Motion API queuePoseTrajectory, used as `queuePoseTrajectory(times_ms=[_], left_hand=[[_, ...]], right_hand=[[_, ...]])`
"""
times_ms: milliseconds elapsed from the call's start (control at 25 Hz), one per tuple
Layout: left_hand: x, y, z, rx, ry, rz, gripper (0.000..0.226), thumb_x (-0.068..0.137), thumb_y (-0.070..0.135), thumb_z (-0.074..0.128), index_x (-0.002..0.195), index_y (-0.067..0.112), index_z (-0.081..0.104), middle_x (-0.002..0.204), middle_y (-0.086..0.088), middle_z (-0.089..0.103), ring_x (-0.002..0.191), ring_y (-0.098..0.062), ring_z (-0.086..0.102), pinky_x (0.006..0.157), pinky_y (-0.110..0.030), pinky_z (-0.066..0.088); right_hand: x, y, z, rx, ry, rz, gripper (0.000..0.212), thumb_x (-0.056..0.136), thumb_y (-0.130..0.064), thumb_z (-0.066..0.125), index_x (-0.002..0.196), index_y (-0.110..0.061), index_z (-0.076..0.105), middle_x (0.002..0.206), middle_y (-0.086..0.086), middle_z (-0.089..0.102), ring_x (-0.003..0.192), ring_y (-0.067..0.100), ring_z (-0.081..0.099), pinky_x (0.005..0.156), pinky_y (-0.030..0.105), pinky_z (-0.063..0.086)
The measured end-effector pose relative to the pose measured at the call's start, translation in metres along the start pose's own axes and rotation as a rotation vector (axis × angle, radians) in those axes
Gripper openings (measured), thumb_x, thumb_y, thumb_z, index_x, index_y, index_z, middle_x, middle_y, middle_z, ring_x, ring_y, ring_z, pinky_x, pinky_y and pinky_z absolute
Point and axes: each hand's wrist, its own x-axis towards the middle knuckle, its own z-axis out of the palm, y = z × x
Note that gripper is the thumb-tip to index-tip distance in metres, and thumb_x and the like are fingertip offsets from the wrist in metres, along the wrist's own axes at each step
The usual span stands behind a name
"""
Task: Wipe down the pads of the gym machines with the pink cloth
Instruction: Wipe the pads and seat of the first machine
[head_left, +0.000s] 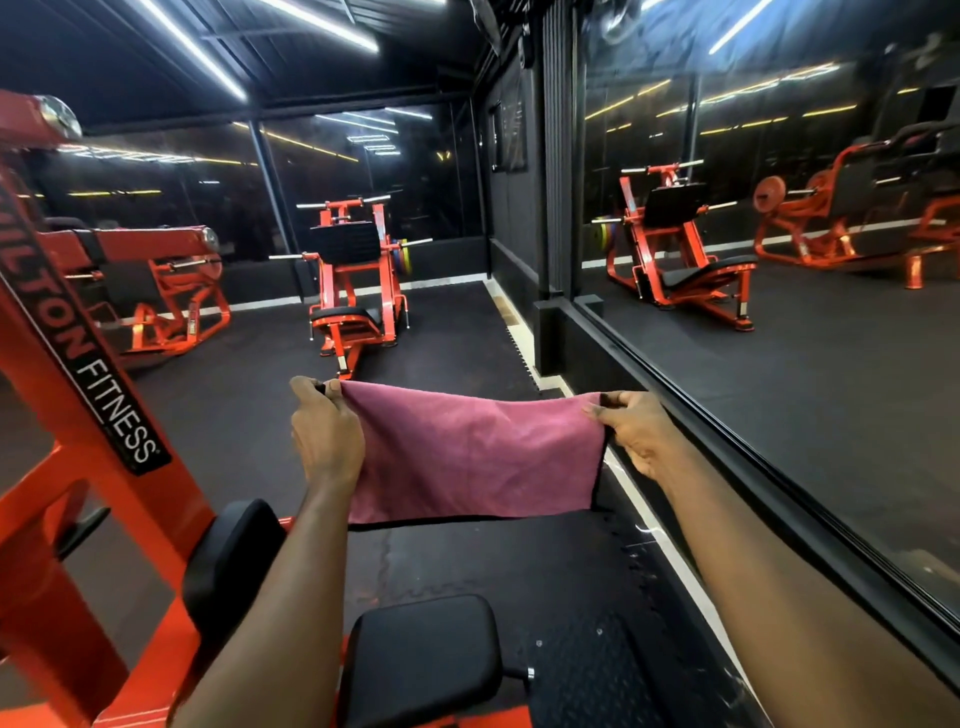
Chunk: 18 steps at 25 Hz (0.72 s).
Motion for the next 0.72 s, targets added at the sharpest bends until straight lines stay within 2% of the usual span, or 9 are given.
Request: queuePoseTrajectory(times_ms=[40,120,160,200,280,360,520,600,720], left_hand=[[-0.003,0.001,0.004,-0.012,0.007,0.006,0.016,0.106,0.027,0.034,0.107,0.011,0.039,0.092,-0.020,0.058,0.090,-0.044,0.058,0.074,-0.047,0.043],[-0.014,0.005,0.013,-0.044,0.045,0.032,0.022,0.107,0.031,0.032,0.108,0.010,0.040,0.092,-0.023,0.059,0.088,-0.045,0.058,0.072,-0.047,0.042],[-0.021,0.009,0.019,-0.059,0.077,0.039,0.026,0.107,0.033,0.031,0.108,0.009,0.040,0.092,-0.025,0.061,0.087,-0.045,0.057,0.071,-0.045,0.040],[-0.028,0.014,0.024,-0.072,0.115,0.036,0.028,0.107,0.036,0.031,0.108,0.009,0.040,0.093,-0.026,0.061,0.087,-0.045,0.057,0.070,-0.044,0.038],[-0.038,0.026,0.034,-0.068,0.182,0.005,0.031,0.106,0.041,0.030,0.107,0.012,0.040,0.092,-0.024,0.062,0.087,-0.044,0.057,0.070,-0.045,0.040],[-0.043,0.037,0.044,-0.001,0.193,-0.022,0.032,0.105,0.043,0.031,0.107,0.012,0.040,0.095,-0.025,0.064,0.089,-0.045,0.059,0.072,-0.048,0.042],[-0.052,0.059,0.083,0.184,0.020,-0.164,0.031,0.102,0.036,0.047,0.109,0.006,0.053,0.108,-0.026,0.066,0.102,-0.044,0.061,0.081,-0.046,0.047],[-0.068,0.077,0.114,0.140,-0.106,-0.079,0.029,0.097,0.033,0.058,0.102,0.004,0.062,0.102,-0.021,0.069,0.099,-0.038,0.064,0.081,-0.038,0.047],[-0.100,0.106,0.159,0.066,-0.353,0.111,0.024,0.090,0.031,0.069,0.077,0.012,0.061,0.076,-0.001,0.067,0.076,-0.022,0.064,0.063,-0.027,0.042]], right_hand=[[0.001,0.003,-0.002,-0.009,0.049,-0.009,0.017,0.090,-0.010,0.074,0.106,-0.004,0.069,0.095,0.010,0.072,0.086,0.019,0.067,0.080,0.037,0.058],[0.005,0.008,-0.006,-0.025,0.243,-0.054,0.001,0.096,-0.022,0.069,0.096,-0.022,0.069,0.089,0.004,0.070,0.088,0.022,0.067,0.084,0.041,0.059],[0.005,0.009,-0.008,-0.032,0.328,-0.102,0.012,0.098,-0.030,0.066,0.087,-0.026,0.066,0.087,0.002,0.069,0.086,0.022,0.068,0.081,0.041,0.059],[0.007,0.009,-0.011,-0.048,0.387,-0.147,0.021,0.099,-0.035,0.062,0.081,-0.025,0.062,0.084,0.001,0.067,0.082,0.021,0.067,0.074,0.038,0.058],[0.009,0.001,-0.020,-0.123,0.478,-0.252,0.031,0.103,-0.035,0.055,0.079,-0.017,0.057,0.077,-0.001,0.060,0.070,0.015,0.058,0.060,0.028,0.045],[0.015,-0.010,-0.033,-0.228,0.528,-0.320,0.030,0.103,-0.032,0.055,0.080,-0.013,0.056,0.078,0.001,0.058,0.069,0.018,0.052,0.059,0.030,0.032],[0.040,-0.015,-0.061,-0.297,0.471,-0.198,0.027,0.095,-0.030,0.066,0.076,-0.013,0.060,0.078,0.006,0.062,0.076,0.027,0.058,0.065,0.027,0.035],[0.041,-0.012,-0.057,-0.308,0.345,-0.243,0.023,0.090,-0.031,0.070,0.075,-0.016,0.065,0.074,0.002,0.065,0.074,0.024,0.062,0.066,0.029,0.041],[0.033,-0.001,-0.037,-0.347,0.035,-0.326,0.016,0.090,-0.030,0.075,0.086,-0.015,0.074,0.078,-0.002,0.072,0.075,0.013,0.067,0.072,0.030,0.052]])
